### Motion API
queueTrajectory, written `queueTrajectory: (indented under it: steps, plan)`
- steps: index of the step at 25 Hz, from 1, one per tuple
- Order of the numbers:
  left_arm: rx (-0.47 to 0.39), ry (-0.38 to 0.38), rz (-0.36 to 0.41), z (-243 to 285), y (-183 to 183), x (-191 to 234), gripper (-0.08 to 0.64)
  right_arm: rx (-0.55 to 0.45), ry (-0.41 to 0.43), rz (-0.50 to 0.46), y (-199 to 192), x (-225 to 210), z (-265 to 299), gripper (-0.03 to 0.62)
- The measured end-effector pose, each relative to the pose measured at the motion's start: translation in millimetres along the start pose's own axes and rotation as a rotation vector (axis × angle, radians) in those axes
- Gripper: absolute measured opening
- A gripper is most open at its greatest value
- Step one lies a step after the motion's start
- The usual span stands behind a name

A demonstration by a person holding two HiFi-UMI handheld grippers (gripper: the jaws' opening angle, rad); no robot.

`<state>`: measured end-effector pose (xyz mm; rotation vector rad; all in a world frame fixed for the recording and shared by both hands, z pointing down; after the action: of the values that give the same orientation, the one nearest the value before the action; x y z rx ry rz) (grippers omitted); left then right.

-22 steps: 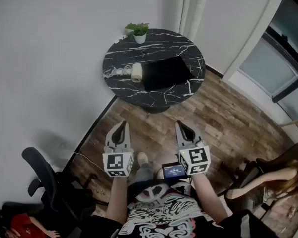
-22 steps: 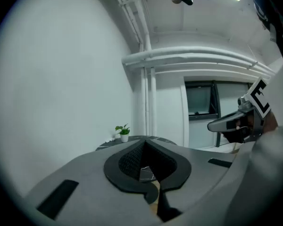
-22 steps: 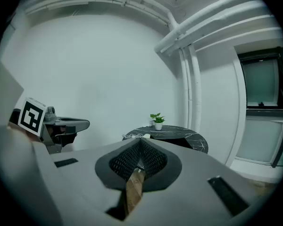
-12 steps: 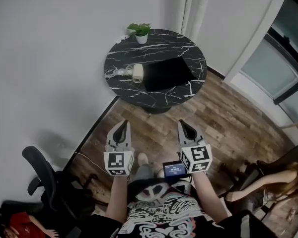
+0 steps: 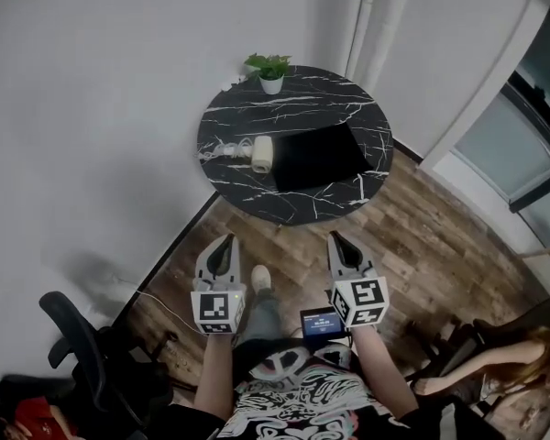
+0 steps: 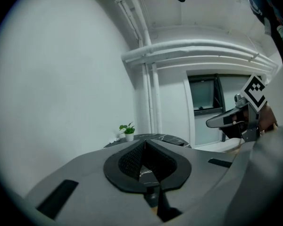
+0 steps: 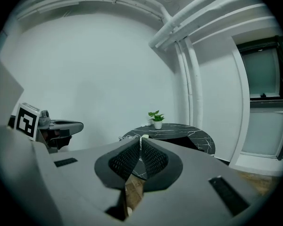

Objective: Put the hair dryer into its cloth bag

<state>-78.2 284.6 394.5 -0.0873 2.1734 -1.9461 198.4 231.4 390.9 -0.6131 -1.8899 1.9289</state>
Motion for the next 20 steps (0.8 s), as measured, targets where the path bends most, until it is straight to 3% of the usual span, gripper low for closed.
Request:
queueTrajectory:
  steps: [5, 15, 20]
  plan:
    - [0.010, -0.017, -0.005, 67, -30, 43, 0.014, 0.047, -0.008, -0.005, -17, -14, 76, 0.021]
    - [0.098, -0.174, -0.014, 249, -84, 151, 0.015, 0.231, -0.050, -0.040, -39, -40, 273, 0.023]
    - [0.122, -0.254, -0.025, 303, -112, 179, 0.015, 0.287, -0.060, -0.068, -57, -45, 331, 0.024]
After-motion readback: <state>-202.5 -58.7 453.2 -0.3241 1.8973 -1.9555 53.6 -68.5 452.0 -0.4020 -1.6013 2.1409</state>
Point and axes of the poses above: the fingertips, and each gripper's own axes: z forward along the fingers, x to its left, y out of its top, the point moved 10 cm from there along -z, backward along the fingers, and after that the axes turned 14 degrees about -x, right-handed, at the moved point
